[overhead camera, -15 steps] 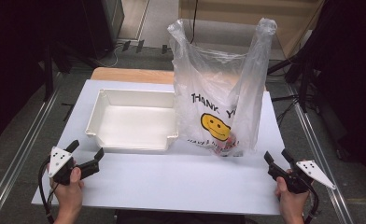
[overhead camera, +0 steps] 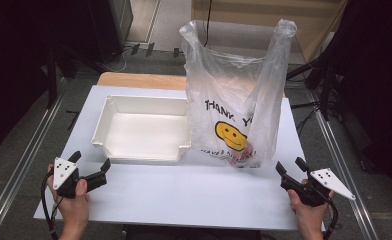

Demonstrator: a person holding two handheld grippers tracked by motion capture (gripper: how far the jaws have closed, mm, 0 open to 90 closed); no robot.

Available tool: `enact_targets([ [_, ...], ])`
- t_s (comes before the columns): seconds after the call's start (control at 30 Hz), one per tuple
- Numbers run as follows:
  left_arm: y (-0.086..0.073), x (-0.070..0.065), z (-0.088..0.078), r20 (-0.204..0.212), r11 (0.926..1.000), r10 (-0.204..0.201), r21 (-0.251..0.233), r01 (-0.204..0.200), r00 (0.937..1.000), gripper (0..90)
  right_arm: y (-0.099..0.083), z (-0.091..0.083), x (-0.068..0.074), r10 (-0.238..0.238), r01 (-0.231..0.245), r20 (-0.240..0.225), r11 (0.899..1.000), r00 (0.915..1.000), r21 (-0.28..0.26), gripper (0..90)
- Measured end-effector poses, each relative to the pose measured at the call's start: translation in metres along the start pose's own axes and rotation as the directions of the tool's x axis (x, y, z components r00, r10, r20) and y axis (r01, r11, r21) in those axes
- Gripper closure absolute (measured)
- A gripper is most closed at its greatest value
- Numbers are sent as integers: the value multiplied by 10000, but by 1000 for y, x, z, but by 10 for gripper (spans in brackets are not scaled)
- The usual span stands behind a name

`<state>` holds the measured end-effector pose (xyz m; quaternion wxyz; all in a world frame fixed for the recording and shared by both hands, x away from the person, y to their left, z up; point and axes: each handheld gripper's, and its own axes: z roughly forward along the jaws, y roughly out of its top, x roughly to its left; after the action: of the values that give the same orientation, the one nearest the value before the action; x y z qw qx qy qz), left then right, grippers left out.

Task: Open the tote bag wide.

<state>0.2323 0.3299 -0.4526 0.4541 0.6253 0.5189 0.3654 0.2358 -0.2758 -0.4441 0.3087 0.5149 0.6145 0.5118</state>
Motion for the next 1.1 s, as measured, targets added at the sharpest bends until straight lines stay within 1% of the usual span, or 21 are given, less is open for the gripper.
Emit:
enact_targets([
  [0.03,0,0,0,0,10000,0,0,0,10000,21,3,0,3,-28,29,-110,10000,9999,75,244],
  [0.1,2,0,-1,30,10000,-82,18,82,10000,21,9,1,11,-236,238,-144,9996,9996,127,236],
  [0.13,2,-1,-1,67,10000,-68,21,68,10000,21,11,1,14,-323,325,-187,9994,9993,120,236],
  [0.17,3,-2,-2,2,10000,-17,33,17,10000,21,15,1,17,-439,441,-170,9990,9989,115,234],
  [0.2,4,-4,-3,22,10000,60,29,-60,10000,21,20,1,20,-438,439,-345,9990,9984,9,231],
  [0.27,7,-8,-7,47,10000,57,3,-57,10000,21,27,-1,24,-402,395,-592,9991,9974,-129,234],
  [0.3,9,-10,-9,72,10000,71,-5,-71,9999,21,33,-1,25,-371,359,-814,9992,9960,-153,237],
  [0.33,11,-12,-11,132,9998,215,-62,-214,9997,21,36,0,26,-414,396,-886,9990,9952,-220,239],
  [0.4,16,-16,-14,167,9994,332,-108,-330,9993,21,45,2,28,-508,473,-990,9982,9938,-378,253],
  [0.43,17,-17,-14,180,9995,291,-162,-288,9994,21,50,5,29,-560,513,-1029,9975,9931,-478,257],
  [0.47,17,-17,-14,180,9995,291,-162,-288,9994,21,53,6,30,-518,471,-1074,9978,9929,-460,265],
  [0.5,22,-21,-12,387,9990,431,-156,-425,9983,21,57,8,31,-469,423,-1086,9981,9930,-441,279],
  [0.53,25,-22,-10,503,9986,524,-75,-521,9974,22,61,11,32,-461,416,-1095,9982,9929,-428,293],
  [0.63,30,-27,-3,719,9985,550,-65,-547,9959,22,69,15,34,-470,444,-1306,9988,9903,-228,303],
  [0.73,33,-31,1,765,9986,535,-31,-535,9956,22,73,18,36,-628,617,-1288,9980,9897,-122,323],
  [0.8,41,-37,6,883,9980,621,61,-629,9942,22,75,22,38,-558,553,-1283,9984,9902,-70,338],
  [0.83,44,-40,8,924,9978,654,71,-663,9936,22,77,24,39,-526,535,-1268,9986,9905,38,345],
  [0.9,50,-44,9,1024,9976,690,35,-697,9923,22,81,29,41,-537,577,-1091,9978,9926,337,347],
  [0.93,53,-47,11,1098,9972,738,3,-743,9912,22,83,32,43,-542,596,-1086,9971,9926,473,348],
  [1.03,62,-54,16,1287,9955,935,48,-949,9873,23,91,36,46,-514,598,-1257,9961,9907,643,350],
  [1.1,66,-60,23,1553,9965,819,65,-839,9845,26,95,38,47,-514,600,-1254,9961,9908,651,358],
])
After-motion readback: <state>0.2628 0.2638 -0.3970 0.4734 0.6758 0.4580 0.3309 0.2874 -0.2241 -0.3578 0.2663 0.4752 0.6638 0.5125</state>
